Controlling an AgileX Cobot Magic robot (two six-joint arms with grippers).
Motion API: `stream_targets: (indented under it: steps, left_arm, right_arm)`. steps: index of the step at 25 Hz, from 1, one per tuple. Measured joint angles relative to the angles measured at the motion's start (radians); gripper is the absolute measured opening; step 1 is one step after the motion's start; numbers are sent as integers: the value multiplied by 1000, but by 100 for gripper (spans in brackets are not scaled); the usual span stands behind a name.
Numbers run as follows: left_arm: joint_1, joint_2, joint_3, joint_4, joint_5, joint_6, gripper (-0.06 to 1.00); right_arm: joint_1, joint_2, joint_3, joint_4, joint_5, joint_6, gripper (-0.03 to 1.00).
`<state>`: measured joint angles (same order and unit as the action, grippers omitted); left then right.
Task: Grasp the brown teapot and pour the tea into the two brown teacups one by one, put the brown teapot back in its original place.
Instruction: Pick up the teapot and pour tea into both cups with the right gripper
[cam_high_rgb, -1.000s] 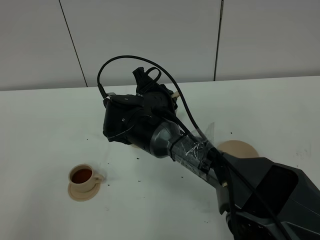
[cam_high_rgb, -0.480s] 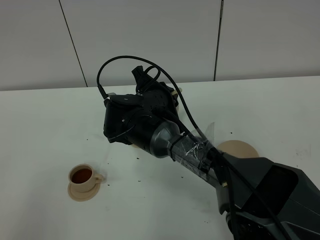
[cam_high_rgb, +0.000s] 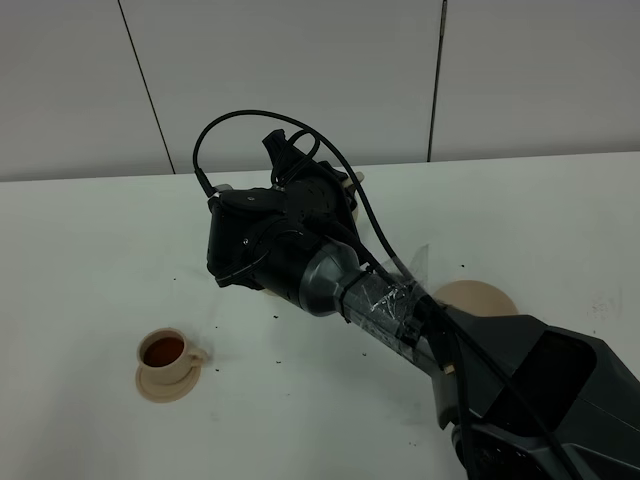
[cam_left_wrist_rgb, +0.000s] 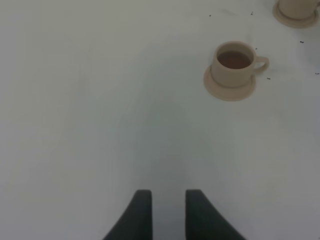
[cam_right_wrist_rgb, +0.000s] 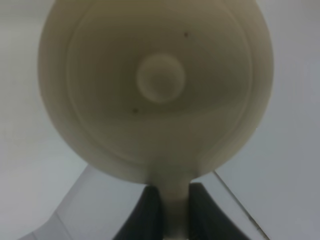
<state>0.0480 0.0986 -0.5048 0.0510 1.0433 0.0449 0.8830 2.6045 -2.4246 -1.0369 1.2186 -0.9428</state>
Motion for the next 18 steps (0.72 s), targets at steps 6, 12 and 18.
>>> stream_targets:
  steps: [6, 12, 18]
  left_arm:
    - [0, 0, 0, 0, 0, 0, 24]
    - [0, 0, 0, 0, 0, 0, 24]
    - [0, 0, 0, 0, 0, -1, 24]
  right_arm:
    - [0, 0, 0, 0, 0, -1, 10]
    - [0, 0, 0, 0, 0, -2, 10]
    - [0, 0, 0, 0, 0, -2, 10]
